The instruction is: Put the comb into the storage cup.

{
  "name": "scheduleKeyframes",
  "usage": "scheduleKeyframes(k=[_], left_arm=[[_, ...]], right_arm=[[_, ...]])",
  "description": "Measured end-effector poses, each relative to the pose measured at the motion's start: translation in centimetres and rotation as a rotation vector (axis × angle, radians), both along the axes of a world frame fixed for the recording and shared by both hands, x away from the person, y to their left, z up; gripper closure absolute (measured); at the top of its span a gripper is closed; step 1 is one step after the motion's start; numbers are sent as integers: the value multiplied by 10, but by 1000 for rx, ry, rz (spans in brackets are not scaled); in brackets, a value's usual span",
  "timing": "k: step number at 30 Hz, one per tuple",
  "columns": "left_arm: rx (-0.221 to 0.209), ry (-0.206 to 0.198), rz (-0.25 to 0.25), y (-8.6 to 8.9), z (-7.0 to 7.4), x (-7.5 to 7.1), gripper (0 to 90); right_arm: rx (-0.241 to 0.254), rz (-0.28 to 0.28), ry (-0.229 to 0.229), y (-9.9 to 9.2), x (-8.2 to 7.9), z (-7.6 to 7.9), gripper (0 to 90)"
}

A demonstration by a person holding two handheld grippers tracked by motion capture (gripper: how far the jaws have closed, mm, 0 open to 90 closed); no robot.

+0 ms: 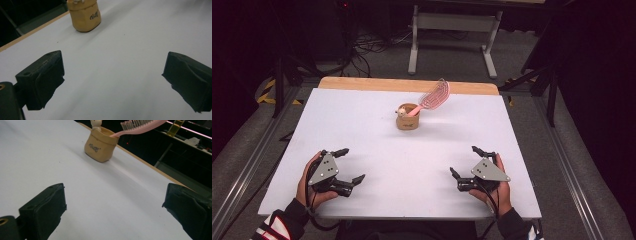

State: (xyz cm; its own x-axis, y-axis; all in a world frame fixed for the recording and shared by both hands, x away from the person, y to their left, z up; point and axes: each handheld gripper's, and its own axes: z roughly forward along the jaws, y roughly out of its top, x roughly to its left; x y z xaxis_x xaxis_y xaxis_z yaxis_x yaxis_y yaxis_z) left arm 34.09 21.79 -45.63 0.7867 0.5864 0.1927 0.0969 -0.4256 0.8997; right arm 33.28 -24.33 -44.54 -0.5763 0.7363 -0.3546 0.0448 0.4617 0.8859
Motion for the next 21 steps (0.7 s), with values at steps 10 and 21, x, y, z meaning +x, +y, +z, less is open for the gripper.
scheduleKeyframes(k=[10,21], left_arm=[[-17,14,0,3,0,4,40],[-8,11,9,3,-1,3,38]], right_arm=[[8,-70,33,-26,-9,-8,53],[18,-72,38,-33,-9,-9,41]])
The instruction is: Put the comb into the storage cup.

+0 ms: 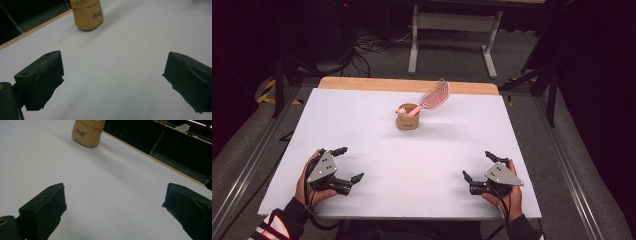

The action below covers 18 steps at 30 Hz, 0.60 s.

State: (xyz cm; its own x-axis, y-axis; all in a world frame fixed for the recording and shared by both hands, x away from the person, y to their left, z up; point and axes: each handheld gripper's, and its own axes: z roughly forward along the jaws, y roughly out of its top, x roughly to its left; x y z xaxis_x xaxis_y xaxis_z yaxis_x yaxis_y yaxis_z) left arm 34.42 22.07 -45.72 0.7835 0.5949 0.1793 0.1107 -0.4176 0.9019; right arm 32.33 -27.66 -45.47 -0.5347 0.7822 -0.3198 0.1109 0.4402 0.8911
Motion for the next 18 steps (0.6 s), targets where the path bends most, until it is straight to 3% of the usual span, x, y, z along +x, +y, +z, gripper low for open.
scheduleKeyframes(k=[7,18], left_arm=[[6,-5,-15,-4,0,1,38],[8,-2,-26,-5,0,3,38]], right_arm=[[1,24,11,3,-3,-2,41],[3,13,-1,4,-4,0,42]])
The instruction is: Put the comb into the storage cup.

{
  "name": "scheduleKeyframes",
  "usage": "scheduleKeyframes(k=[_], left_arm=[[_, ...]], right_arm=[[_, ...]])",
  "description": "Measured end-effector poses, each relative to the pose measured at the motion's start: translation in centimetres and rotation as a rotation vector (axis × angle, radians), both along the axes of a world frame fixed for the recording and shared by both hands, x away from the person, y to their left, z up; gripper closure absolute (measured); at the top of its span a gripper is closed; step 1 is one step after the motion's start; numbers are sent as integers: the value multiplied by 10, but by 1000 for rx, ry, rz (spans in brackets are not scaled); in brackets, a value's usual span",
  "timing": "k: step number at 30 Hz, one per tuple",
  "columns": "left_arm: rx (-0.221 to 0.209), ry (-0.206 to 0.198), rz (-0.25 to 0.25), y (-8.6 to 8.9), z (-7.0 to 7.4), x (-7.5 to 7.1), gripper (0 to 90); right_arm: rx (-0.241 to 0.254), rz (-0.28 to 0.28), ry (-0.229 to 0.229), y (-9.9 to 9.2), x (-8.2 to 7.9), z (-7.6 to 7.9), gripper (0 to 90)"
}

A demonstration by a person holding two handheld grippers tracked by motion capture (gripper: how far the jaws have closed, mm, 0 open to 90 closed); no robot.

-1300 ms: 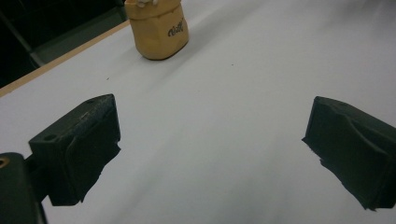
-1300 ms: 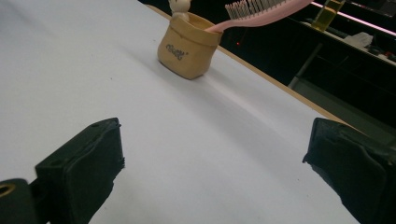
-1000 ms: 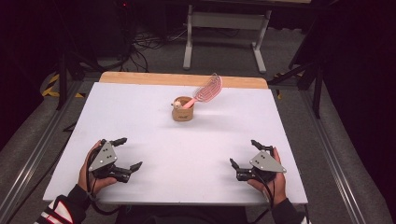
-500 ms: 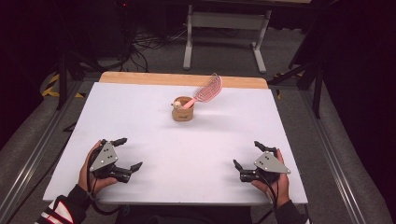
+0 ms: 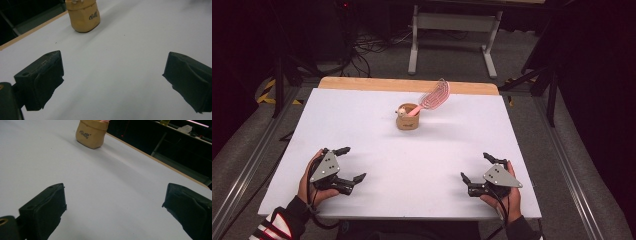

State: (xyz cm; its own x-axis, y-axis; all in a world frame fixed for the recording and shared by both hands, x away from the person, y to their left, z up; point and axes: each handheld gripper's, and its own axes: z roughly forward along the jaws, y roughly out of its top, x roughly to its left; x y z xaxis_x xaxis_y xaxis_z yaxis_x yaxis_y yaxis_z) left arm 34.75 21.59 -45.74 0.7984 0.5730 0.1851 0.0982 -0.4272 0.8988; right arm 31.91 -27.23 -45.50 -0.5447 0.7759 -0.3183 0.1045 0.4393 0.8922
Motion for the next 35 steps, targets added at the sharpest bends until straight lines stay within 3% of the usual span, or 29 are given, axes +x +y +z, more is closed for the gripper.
scheduleKeyframes(k=[35], left_arm=[[-2,-4,13,-3,3,0,36]], right_arm=[[-5,-2,-11,1,-3,1,42]])
